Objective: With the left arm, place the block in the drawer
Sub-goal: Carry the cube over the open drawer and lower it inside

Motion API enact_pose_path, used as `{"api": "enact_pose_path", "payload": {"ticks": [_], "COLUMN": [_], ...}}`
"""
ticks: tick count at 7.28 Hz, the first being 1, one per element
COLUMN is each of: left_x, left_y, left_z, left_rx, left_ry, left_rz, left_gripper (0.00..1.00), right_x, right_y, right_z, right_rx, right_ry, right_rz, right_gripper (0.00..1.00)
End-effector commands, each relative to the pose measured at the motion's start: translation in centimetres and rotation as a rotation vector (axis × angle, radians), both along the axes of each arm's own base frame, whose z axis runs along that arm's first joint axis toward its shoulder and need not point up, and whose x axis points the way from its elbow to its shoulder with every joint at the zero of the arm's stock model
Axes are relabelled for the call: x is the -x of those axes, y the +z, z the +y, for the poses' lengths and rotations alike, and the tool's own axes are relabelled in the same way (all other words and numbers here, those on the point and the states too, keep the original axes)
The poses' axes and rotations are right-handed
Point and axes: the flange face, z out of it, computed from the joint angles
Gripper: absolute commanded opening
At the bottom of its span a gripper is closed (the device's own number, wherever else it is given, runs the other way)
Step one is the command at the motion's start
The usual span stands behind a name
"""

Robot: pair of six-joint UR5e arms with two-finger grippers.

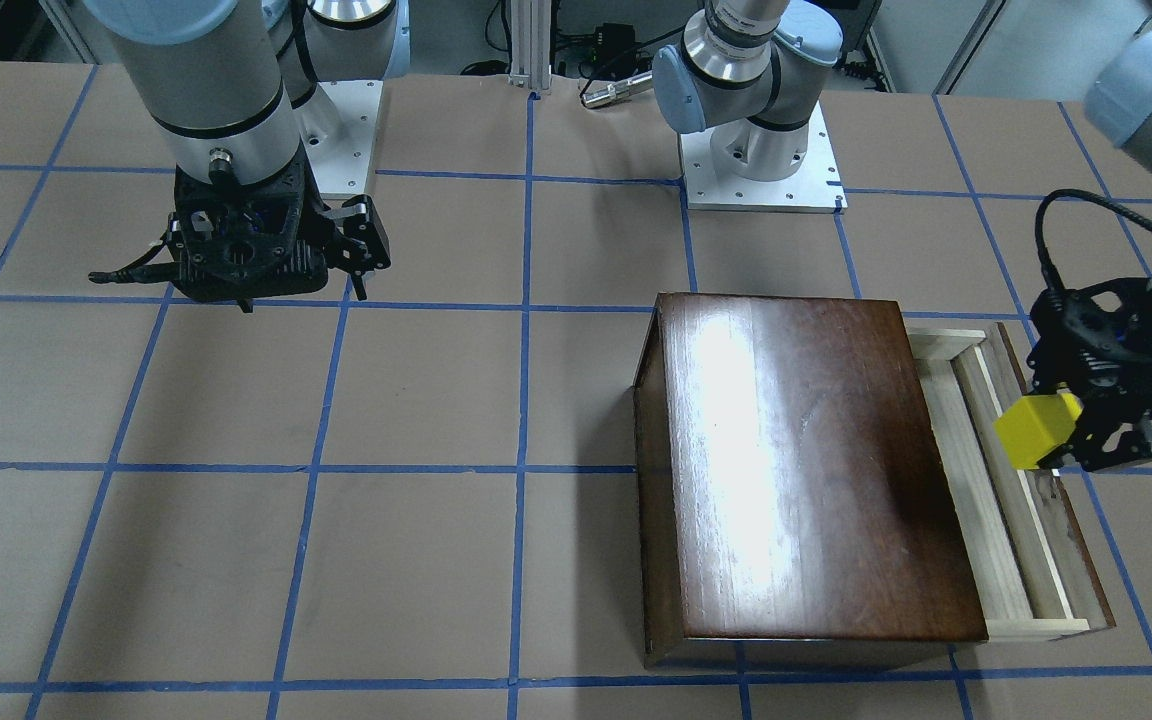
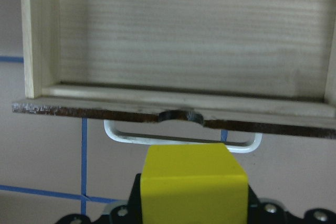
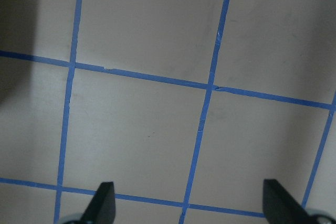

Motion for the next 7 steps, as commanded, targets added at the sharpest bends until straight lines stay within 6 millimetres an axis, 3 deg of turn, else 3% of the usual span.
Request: {"api": "enact_pose_path", "payload": {"ticks": [1, 3, 5, 6, 7], "left_x": [2.0, 1.8, 1.8, 1.8, 1.8], "left_y": [-3.5, -5.9, -6.7, -6.8, -7.0], "left_z": [-0.1, -0.5, -0.6, -0.6, -0.7], "left_rx": [-0.018, -0.017, -0.030, -0.031, -0.033], "left_ry": [-0.020, -0.041, -0.055, -0.056, -0.063], "left_rz": [0.011, 0.009, 0.012, 0.014, 0.016], "left_gripper": [0.00, 0.00, 0.00, 0.33, 0.88], "right_x": [0.0, 0.0, 0.0, 0.0, 0.0], "right_y": [0.0, 0.0, 0.0, 0.0, 0.0], "right_z": [0.0, 0.0, 0.0, 0.0, 0.0], "right_rx": [0.000, 0.000, 0.000, 0.000, 0.000], "right_ry": [-0.001, 0.001, 0.001, -0.001, 0.001], "right_rz": [0.000, 0.000, 0.000, 0.000, 0.000], "right_gripper": [1.00, 1.00, 1.00, 1.00, 1.00]}}
